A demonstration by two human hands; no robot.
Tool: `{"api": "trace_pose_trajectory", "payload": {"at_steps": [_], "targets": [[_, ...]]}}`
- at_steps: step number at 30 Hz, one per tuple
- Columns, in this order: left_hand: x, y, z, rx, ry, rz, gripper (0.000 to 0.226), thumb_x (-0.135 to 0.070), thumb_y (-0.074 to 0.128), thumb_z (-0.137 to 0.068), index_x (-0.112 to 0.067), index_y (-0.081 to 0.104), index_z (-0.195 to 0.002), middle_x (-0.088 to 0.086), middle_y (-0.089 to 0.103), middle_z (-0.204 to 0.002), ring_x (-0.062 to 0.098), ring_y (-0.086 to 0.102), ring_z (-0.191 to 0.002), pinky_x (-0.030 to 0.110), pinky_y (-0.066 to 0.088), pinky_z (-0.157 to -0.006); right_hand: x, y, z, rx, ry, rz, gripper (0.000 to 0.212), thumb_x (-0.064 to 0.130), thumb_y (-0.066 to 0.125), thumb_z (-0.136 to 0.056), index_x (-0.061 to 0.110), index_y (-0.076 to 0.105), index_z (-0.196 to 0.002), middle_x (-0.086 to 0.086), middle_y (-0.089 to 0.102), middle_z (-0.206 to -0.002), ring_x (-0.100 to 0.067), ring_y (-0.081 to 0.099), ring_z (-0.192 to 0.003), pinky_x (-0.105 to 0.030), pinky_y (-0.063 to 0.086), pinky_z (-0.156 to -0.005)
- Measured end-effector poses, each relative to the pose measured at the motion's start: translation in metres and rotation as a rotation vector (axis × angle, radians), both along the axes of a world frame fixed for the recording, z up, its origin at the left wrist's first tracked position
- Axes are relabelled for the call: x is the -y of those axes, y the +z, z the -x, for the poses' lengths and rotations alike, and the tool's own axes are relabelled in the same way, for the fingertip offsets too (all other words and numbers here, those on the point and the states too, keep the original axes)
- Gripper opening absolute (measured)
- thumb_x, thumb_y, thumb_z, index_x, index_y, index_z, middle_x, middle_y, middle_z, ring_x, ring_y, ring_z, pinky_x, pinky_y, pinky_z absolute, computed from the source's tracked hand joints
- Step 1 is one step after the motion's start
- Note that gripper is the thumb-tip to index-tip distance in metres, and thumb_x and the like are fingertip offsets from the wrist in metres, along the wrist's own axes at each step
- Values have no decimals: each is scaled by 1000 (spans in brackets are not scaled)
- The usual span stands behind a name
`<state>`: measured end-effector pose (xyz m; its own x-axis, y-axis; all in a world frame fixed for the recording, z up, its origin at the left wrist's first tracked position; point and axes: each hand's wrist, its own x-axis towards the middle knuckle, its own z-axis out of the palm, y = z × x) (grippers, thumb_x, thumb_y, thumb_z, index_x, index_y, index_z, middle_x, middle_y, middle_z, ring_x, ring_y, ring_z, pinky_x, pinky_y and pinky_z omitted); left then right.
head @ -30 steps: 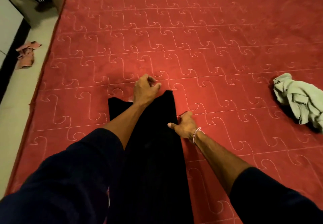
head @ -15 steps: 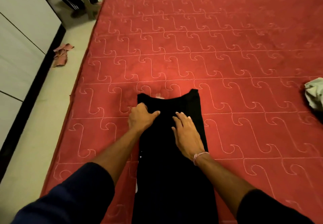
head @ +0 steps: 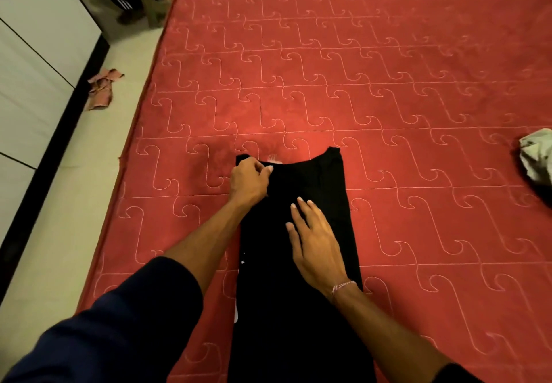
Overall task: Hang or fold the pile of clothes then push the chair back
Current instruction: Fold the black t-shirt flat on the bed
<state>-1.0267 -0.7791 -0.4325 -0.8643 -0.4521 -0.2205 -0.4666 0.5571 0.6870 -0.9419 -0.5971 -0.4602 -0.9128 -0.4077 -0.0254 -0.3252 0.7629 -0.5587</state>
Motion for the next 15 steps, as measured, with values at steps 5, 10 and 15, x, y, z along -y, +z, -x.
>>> {"api": "trace_pose_trajectory", "payload": {"at_steps": [5, 10, 15], "targets": [[-9, 21, 21, -68, 36, 11, 22, -28, 67, -94, -8, 66, -85, 11, 73, -92, 26, 68, -90, 34, 53, -79, 15, 27, -5, 187, -174, 398, 47, 46, 30, -108, 36, 35, -153, 16, 41, -152, 5, 34, -137, -22, 32, -113], [-21, 31, 33, -103, 70, 26, 33, -26, 70, -91, -24, 54, -63, 11, 74, -88, 28, 69, -87, 39, 56, -82, 18, 19, -10, 401, -189, 602, 51, 48, 29, -106, 37, 27, -156, 23, 53, -135, 11, 50, -122, -16, 41, -105], [-29, 17, 28, -93, 39, 8, 23, -28, 72, -90, -22, 56, -74, 1, 67, -81, 24, 65, -86, 38, 55, -78, 13, 8, -3, 443, -181, 576, 57, 48, 40, -104, 26, 31, -156, 12, 33, -160, 5, 28, -145, -14, 24, -118]]}}
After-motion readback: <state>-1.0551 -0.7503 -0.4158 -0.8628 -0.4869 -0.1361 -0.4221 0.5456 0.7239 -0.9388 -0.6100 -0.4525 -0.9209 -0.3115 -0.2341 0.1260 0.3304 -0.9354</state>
